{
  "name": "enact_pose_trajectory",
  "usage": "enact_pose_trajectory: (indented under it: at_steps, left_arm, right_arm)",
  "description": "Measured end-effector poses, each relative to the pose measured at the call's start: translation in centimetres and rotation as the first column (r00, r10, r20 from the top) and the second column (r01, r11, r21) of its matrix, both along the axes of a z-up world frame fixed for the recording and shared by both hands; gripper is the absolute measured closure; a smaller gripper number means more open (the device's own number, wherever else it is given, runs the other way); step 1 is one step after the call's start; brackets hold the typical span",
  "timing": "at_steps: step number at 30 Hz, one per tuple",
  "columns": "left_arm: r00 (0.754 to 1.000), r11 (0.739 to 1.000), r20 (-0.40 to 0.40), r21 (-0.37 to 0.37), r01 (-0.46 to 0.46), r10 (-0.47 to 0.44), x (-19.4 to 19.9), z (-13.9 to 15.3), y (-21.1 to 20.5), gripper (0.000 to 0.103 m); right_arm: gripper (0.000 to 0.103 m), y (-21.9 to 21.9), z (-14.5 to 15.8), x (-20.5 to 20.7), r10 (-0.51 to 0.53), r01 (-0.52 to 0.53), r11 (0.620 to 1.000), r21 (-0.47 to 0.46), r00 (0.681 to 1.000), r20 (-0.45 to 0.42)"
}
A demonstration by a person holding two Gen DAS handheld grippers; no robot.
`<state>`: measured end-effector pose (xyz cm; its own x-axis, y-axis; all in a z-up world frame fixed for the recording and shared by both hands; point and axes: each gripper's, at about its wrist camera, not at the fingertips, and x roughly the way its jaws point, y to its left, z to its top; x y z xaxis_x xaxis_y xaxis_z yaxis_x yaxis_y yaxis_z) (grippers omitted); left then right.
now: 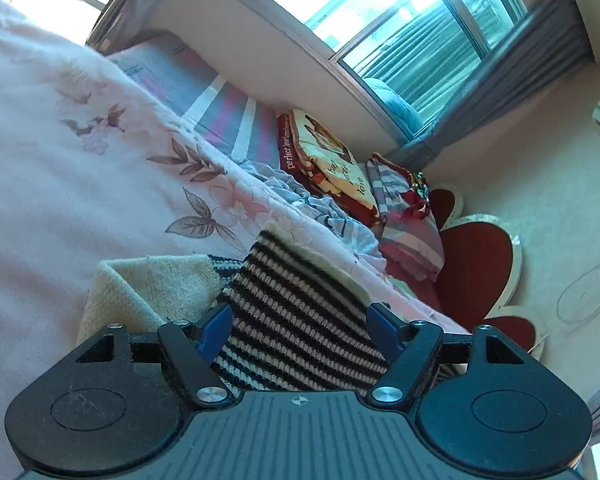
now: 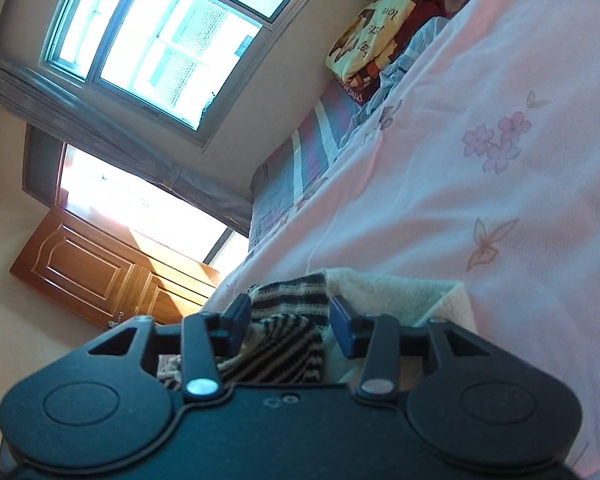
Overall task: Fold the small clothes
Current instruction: 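Lift the striped hem with both tools and fold it over toward the collar, then lay the hem on the sweater body and open both tools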
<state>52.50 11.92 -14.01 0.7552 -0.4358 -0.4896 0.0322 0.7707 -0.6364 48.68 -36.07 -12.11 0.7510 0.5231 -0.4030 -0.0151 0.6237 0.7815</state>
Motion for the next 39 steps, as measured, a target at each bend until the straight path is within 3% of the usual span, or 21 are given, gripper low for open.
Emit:
enact_pose_trajectory:
  at_steps: [4, 7, 9, 11, 15, 16, 18, 20, 25, 28, 32, 34, 37, 39]
  left_arm:
    - [1.000, 0.990, 0.012, 0.142, -0.001, 0.000, -0.7, 0.6, 0.1, 0.029]
    - [0.999, 0.960, -0.017, 0.278, 0.034, -0.030, -0.8, 0.6, -0.7, 0.030]
    - [0.999, 0.931, -0.033, 0.360, 0.053, -0.044, -0.8, 0.6, -1.4, 0.039]
    - [0.999, 0.906, -0.038, 0.421, 0.051, -0.038, -1.1, 1.0, -1.9, 0.049]
    - [0.999, 0.867, -0.022, 0.497, 0.035, -0.028, -1.6, 1.2, -2.8, 0.073]
    - [1.000, 0.858, -0.012, 0.512, 0.026, -0.023, -1.8, 1.3, -3.0, 0.082]
    - [1.000, 0.849, 0.011, 0.529, 0.006, -0.014, -2.1, 1.4, -3.2, 0.089]
    - [0.999, 0.845, 0.037, 0.534, -0.010, -0.012, -2.7, 1.7, -3.4, 0.096]
    - [0.997, 0.828, 0.075, 0.560, -0.019, -0.028, -3.5, 2.0, -4.1, 0.097]
    - [0.993, 0.841, 0.116, 0.539, -0.039, -0.029, -3.9, 2.8, -4.0, 0.097]
    - [0.986, 0.835, 0.164, 0.542, -0.095, 0.005, -4.0, 3.7, -4.2, 0.097]
    - [0.986, 0.817, 0.163, 0.566, -0.110, 0.019, -3.8, 3.4, -4.5, 0.097]
    - [0.997, 0.774, 0.073, 0.630, -0.065, 0.024, -2.8, 1.2, -5.4, 0.097]
    - [0.997, 0.759, 0.073, 0.648, -0.065, 0.023, -2.6, 1.4, -5.7, 0.097]
  right_arm:
    - [0.054, 0.0, -0.1, 0.1, 0.018, -0.018, 1.000, -0.019, 1.000, 0.006]
    - [0.054, 1.3, 0.4, 0.2, 0.067, -0.066, 0.990, -0.122, 0.998, 0.004]
    - [0.054, 2.5, 1.0, 0.6, 0.103, -0.101, 0.969, -0.224, 0.995, -0.002]
    - [0.055, 4.3, 1.7, 0.6, 0.140, -0.132, 0.926, -0.354, 0.990, -0.003]
    - [0.061, 8.5, 2.5, 0.4, 0.222, -0.200, 0.785, -0.586, 0.974, -0.035]
    - [0.066, 9.5, 2.5, 0.4, 0.231, -0.206, 0.744, -0.636, 0.972, -0.044]
    - [0.080, 10.7, 2.5, 0.4, 0.232, -0.197, 0.694, -0.693, 0.972, -0.044]
    - [0.095, 10.8, 2.6, 0.3, 0.223, -0.181, 0.691, -0.700, 0.974, -0.032]
    - [0.096, 10.1, 2.8, -0.6, 0.217, -0.135, 0.702, -0.700, 0.976, 0.029]
    - [0.097, 9.5, 3.8, -1.4, 0.186, -0.069, 0.714, -0.696, 0.978, 0.094]
    - [0.097, 9.1, 5.3, -2.2, 0.165, 0.008, 0.693, -0.721, 0.972, 0.169]
    - [0.097, 9.0, 5.1, -1.9, 0.148, 0.014, 0.674, -0.738, 0.977, 0.154]
    - [0.098, 8.5, 2.5, -0.5, 0.124, -0.046, 0.655, -0.754, 0.991, 0.047]
    - [0.098, 8.1, 1.6, -0.4, 0.120, -0.053, 0.671, -0.740, 0.992, 0.037]
